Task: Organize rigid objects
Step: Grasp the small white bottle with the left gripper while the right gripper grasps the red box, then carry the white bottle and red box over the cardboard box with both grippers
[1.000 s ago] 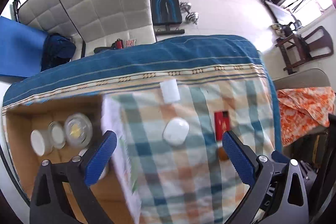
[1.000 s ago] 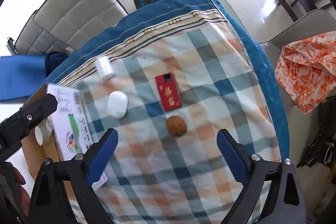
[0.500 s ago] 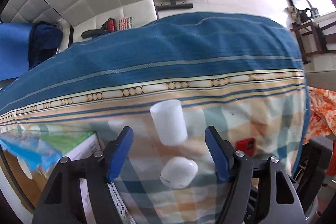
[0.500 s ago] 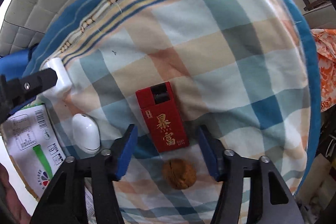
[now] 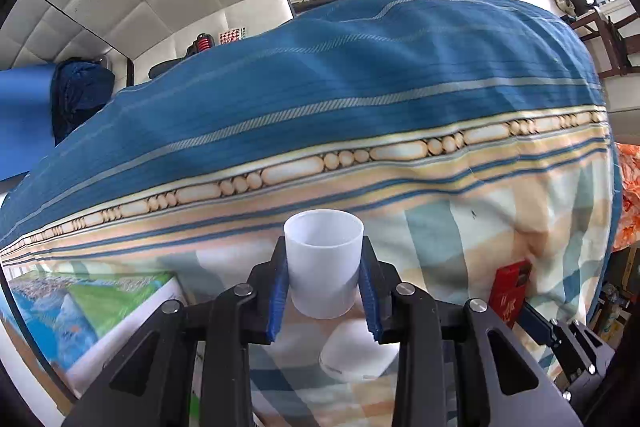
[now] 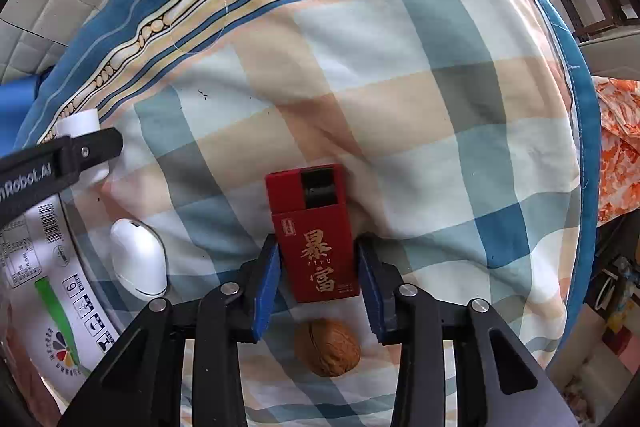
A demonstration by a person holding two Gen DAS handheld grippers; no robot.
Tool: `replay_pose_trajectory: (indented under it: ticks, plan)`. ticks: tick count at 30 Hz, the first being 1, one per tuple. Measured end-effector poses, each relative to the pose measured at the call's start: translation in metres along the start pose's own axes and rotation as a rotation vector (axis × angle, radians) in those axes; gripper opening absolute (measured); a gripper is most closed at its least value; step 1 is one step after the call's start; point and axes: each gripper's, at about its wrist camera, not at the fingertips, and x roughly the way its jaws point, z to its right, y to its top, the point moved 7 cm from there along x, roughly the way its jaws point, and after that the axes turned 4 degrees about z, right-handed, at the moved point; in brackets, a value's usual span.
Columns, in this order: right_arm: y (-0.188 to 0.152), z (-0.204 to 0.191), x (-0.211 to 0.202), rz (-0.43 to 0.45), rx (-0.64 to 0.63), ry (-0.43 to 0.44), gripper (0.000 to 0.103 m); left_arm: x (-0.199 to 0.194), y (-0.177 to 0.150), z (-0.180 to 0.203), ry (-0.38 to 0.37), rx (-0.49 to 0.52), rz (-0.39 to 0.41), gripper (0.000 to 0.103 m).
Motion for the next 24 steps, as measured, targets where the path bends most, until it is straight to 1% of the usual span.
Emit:
replay_pose_trajectory:
  ticks: [6,15,19,21,24]
  plan:
    - [-0.019,0.013,-0.02,0.022,-0.011,0.017,0.037,-0.029,-0.014,0.001,-0.024,-0.005,0.046,0.029]
    - [-0.035,0.016,-0.063,0.084,-0.02,0.051,0.037,-0.082,-0.04,0.008,-0.083,-0.002,0.126,0.029]
    - [-0.046,0.009,-0.09,0.122,-0.036,0.074,0.037,-0.112,-0.055,-0.003,-0.124,-0.019,0.185,0.029]
    - [-0.053,-0.003,-0.108,0.139,-0.047,0.094,0.037,-0.121,-0.061,-0.011,-0.135,-0.026,0.21,0.029]
    - [-0.067,-0.025,-0.13,0.168,-0.072,0.124,0.037,-0.141,-0.084,-0.027,-0.156,-0.038,0.249,0.029]
